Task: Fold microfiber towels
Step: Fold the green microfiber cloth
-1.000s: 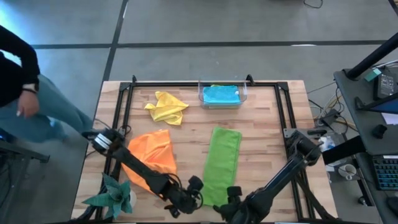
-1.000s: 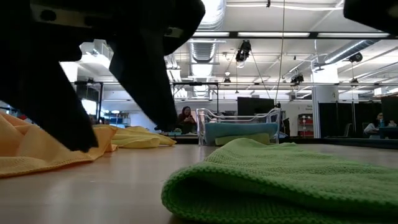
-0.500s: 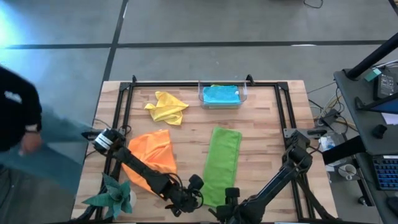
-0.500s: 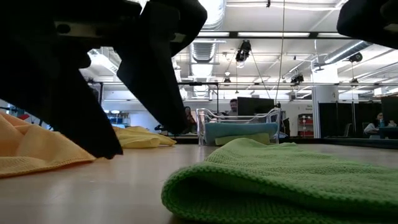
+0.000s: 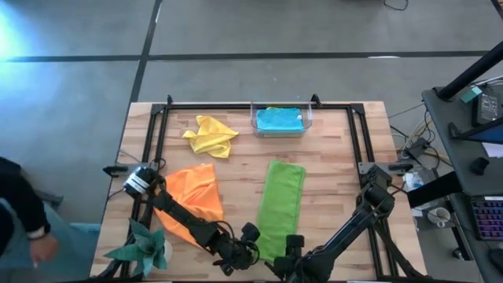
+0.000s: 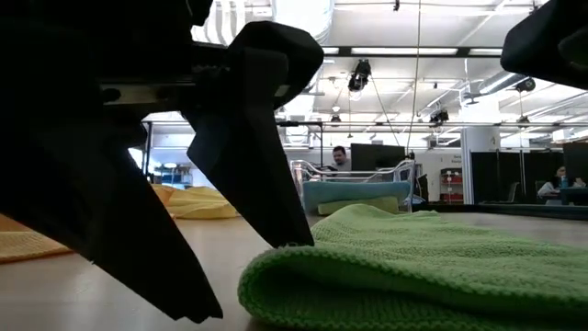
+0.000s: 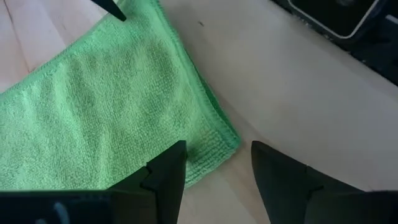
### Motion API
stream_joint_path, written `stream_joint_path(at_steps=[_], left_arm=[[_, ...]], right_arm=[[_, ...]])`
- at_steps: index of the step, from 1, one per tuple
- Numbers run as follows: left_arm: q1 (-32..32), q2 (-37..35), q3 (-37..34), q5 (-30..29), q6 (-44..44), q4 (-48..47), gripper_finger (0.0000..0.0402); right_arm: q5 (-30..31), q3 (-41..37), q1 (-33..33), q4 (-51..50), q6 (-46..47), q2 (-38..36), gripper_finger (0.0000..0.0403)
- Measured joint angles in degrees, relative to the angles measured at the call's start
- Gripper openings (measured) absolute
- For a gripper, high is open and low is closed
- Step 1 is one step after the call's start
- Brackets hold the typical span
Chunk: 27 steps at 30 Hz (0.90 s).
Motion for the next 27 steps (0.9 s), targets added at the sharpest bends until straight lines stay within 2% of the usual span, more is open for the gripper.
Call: stream_joint_path(at_steps=[9, 13, 16, 22, 25, 27], left_arm=[[1.93, 0.43, -0.05, 0.0, -0.66, 0.33, 0.0166], [2.37, 1.04, 0.03, 0.02, -5.36, 0.62, 0.0156], [2.37, 1.18, 0.03, 0.11, -7.91, 0.48, 0.0127], [2.17, 1.25, 0.23, 0.15, -8.0, -0.04, 0.0045], [2.17, 0.96, 0.23, 0.13, -8.0, -0.53, 0.001], [2.03, 0.41, 0.44, 0.15, -9.03, -1.59, 0.0005]], right_arm=[[-0.01, -0.59, -0.34, 0.12, 0.02, 0.95, 0.0145], [-0.57, -0.59, -0.46, 0.45, 0.11, 1.25, 0.0119], [-1.15, -0.59, -0.49, 0.6, 0.9, 1.25, 0.0092], [-1.25, -0.58, -0.5, 0.08, 1.51, 1.14, 0.0021], [-1.65, 0.16, -0.51, -0.17, 1.8, 1.09, 0.0012], [-1.76, 1.18, -0.49, -0.35, 2.85, 1.09, 0.001]])
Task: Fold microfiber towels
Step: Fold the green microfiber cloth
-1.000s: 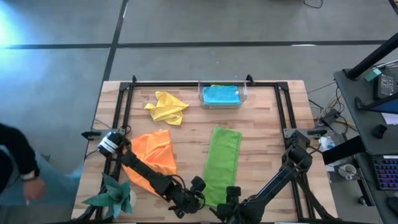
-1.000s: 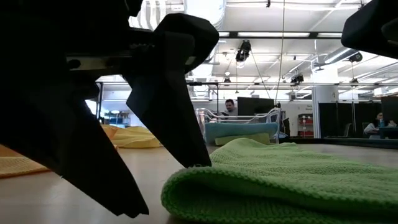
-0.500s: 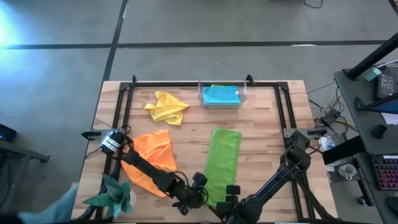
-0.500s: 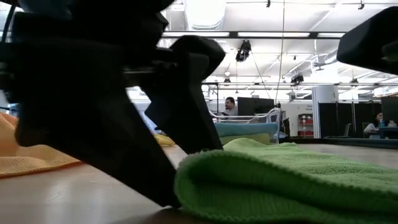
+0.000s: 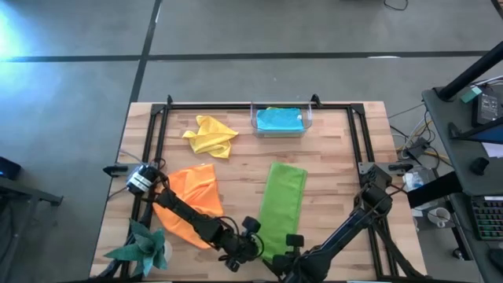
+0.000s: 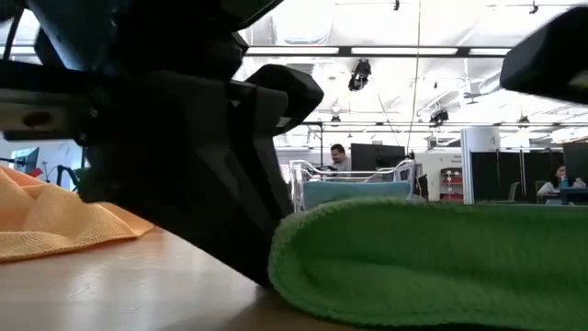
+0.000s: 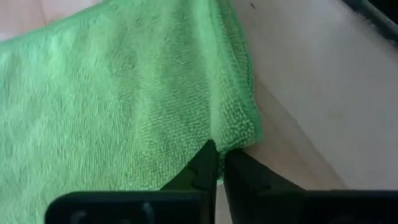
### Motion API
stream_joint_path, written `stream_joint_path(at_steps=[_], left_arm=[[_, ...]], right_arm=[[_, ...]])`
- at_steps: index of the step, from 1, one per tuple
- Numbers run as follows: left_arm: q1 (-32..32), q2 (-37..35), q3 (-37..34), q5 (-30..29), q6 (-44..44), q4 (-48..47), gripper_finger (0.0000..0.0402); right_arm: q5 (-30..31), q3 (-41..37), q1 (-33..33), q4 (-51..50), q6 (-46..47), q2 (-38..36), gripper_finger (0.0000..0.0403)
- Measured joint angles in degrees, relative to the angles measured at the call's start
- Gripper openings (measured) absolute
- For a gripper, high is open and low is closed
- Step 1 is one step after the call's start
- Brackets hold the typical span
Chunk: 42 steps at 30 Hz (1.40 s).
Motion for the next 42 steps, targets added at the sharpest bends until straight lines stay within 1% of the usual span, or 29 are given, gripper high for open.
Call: stream_joint_path(at_steps=[3, 10, 12, 14, 16, 20, 23, 25, 26, 30, 35, 38, 42], left_arm=[[-0.26, -1.54, 1.12, 0.71, -2.08, -1.68, 0.0005], [-1.24, -5.89, 1.89, 1.51, -3.58, -4.94, 0.0002], [-1.77, -7.64, 1.96, 1.83, -6.7, -6.35, 0.0002], [-2.23, -9.4, 2.83, 3.53, -12.1, -8.42, 0.0002], [-2.82, -11.26, 3.34, 4.55, -16.63, -11.08, 0.0002], [-4.29, -14.03, 4.58, 4.69, -18.64, -12.49, 0.0002], [-4.66, -15.42, 6.02, 5.82, -23.11, -12.59, 0.0002], [-4.64, -15.89, 6.67, 5.79, -24.62, -12.43, 0.0002], [-4.62, -16.04, 6.78, 5.31, -24.68, -12.45, 0.0002], [-3.51, -15.98, 6.6, -0.05, -24.39, -13.7, 0.0002], [0.09, -15.42, 4.27, -0.89, -24.39, -14.93, 0.0002], [2.75, -15.03, 3.33, -1.48, -24.42, -15.86, 0.0002], [6.41, -14.92, 2.06, -1.51, -24.61, -17.33, 0.0002]], right_arm=[[-0.25, 2.14, 0.11, -0.36, 1.6, -0.04, 0.001], [-0.05, 8.61, 0.57, -5.88, 7.26, -0.15, 0.0009], [-0.23, 10.73, 0.55, -6.64, 8.81, -0.15, 0.0009], [-2.16, 13.22, 0.5, -6.45, 10.21, -0.15, 0.0009], [-2.51, 15.86, 0.64, -6.48, 11.98, -0.15, 0.0009], [-2.23, 21.09, 1.08, -6.62, 15.05, -0.15, 0.0009], [-2.43, 24.13, 1.16, -7.23, 16.08, -0.22, 0.0009], [-2.43, 25.47, 1.16, -8.57, 16.83, -0.24, 0.0009], [-2.42, 26.0, 1.11, -9.99, 17.31, -0.24, 0.0009], [-1.37, 26.3, 0.16, -18.3, 21.01, -0.26, 0.0009], [0.58, 24.94, -2.09, -30.87, 26.89, -0.26, 0.0009], [1.07, 24.13, -3.89, -34.88, 25.79, -0.26, 0.0009], [1.22, 22.92, -6.48, -35.79, 21.57, -0.26, 0.0009]])
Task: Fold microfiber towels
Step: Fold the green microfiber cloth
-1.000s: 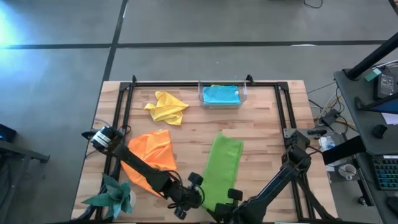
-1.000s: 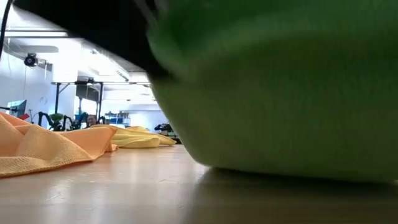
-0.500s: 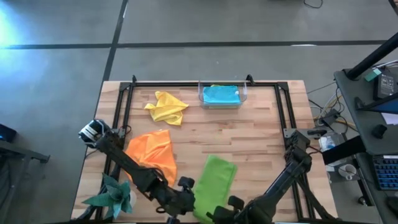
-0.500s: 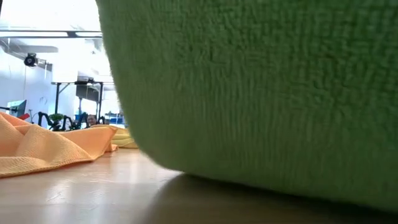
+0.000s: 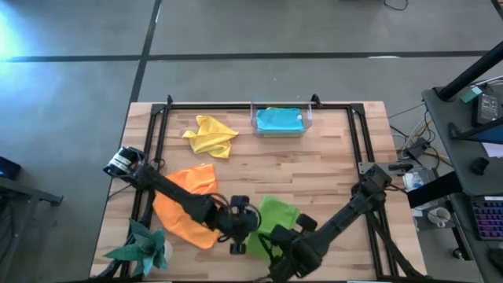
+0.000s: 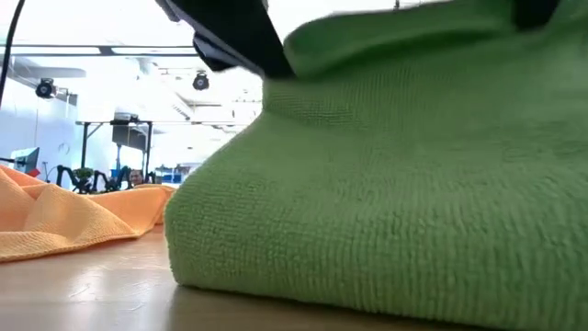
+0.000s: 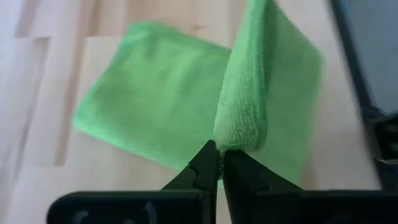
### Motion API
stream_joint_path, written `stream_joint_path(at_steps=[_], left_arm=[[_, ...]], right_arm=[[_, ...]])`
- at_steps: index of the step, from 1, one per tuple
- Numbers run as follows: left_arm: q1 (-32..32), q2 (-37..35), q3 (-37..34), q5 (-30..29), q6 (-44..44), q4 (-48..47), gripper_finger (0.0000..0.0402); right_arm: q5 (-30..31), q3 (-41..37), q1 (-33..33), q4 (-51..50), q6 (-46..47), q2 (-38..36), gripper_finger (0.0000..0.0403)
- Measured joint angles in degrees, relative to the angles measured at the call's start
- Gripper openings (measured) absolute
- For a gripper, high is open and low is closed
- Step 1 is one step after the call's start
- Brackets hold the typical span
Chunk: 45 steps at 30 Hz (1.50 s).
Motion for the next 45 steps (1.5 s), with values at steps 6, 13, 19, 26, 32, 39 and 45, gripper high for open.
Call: stream_joint_path(at_steps=[6, 13, 19, 26, 32, 39, 45], left_arm=[[4.22, 0.25, -1.68, 1.89, -1.36, 0.11, 0.0002], [6.67, 2.99, -2.16, 3.45, 0.67, 0.82, 0.0002], [8.41, 3.74, -2.36, 3.41, 1.86, 1.18, 0.0002], [9.95, 3.74, -2.47, 3.0, 2.18, 2.32, 0.0002], [10.22, 3.74, -2.47, 3.04, 4.62, 2.16, 0.0002], [10.2, 3.74, -2.58, 3.08, 5.2, 1.26, 0.0011], [10.25, 3.74, -2.57, 2.99, 6.69, 1.61, 0.007]], right_arm=[[0.01, -5.33, -3.18, -0.06, -3.9, 0.0, 0.0009], [0.47, -11.97, -6.12, -1.03, -4.13, 0.0, 0.0009], [1.36, -16.09, -7.71, -0.59, -3.35, 0.0, 0.0009], [1.3, -19.07, -8.86, 0.31, -3.13, 0.0, 0.0009], [1.93, -19.97, -8.96, 1.19, -3.68, 0.0, 0.0011], [1.09, -18.91, -9.36, 0.59, -3.96, 0.0, 0.0054], [1.53, -18.29, -9.36, -0.16, -4.72, 0.02, 0.008]])
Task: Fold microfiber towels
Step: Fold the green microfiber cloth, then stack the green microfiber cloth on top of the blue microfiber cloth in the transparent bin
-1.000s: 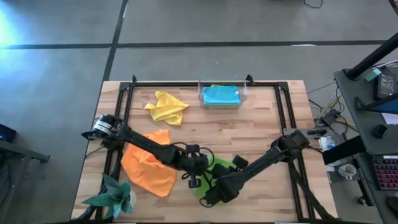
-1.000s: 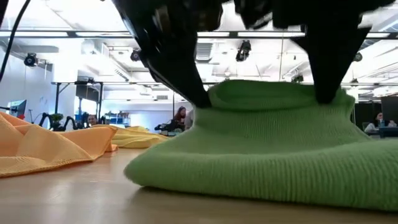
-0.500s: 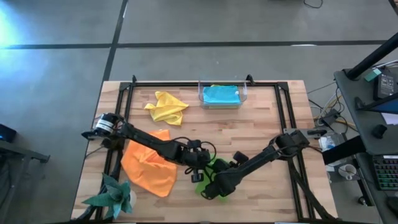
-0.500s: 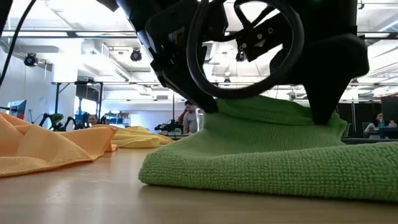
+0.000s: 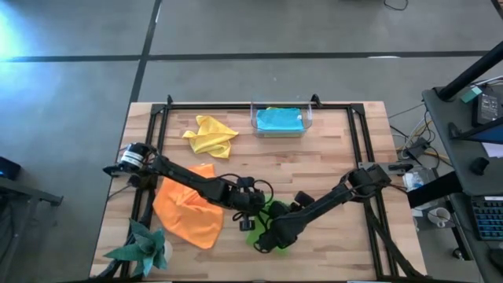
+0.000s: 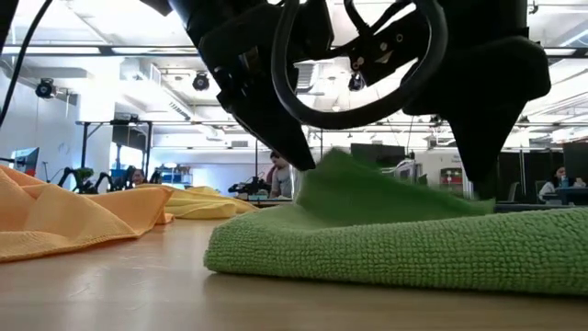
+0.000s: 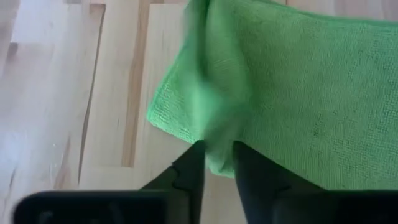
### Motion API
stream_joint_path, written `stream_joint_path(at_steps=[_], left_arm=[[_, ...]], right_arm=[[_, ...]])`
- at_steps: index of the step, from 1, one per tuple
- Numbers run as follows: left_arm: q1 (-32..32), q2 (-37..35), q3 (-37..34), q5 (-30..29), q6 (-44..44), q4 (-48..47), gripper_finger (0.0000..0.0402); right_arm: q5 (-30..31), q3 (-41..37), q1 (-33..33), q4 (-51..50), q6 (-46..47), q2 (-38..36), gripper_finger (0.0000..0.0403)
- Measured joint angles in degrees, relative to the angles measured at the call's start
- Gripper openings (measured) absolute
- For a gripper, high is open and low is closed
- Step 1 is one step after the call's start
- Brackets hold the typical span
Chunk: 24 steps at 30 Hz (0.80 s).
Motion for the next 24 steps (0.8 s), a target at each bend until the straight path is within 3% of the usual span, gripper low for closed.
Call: stream_joint_path(at_steps=[7, 10, 14, 17, 24], left_arm=[[0.32, -1.21, 0.21, -0.6, -0.69, -1.01, 0.0154], [0.34, -3.19, 1.52, 1.89, -4.4, -4.23, 0.0175], [0.24, -6.75, 2.01, 7.46, -9.53, -7.56, 0.0182], [-1.06, -9.59, 0.82, 7.18, -12.83, -7.45, 0.0182], [-5.98, -9.09, -1.1, 4.24, -14.05, 6.61, 0.0182]], right_arm=[[0.25, -0.02, 0.58, -1.32, 0.86, -2.18, 0.0078], [0.92, -0.03, 1.08, -1.44, 0.99, -5.48, 0.008], [2.86, -0.67, 1.7, -1.32, 0.94, -10.1, 0.0081], [3.95, -1.4, 2.15, -1.23, -0.14, -13.91, 0.0081], [4.69, -5.13, 2.25, -0.87, 1.17, -21.77, 0.0081]])
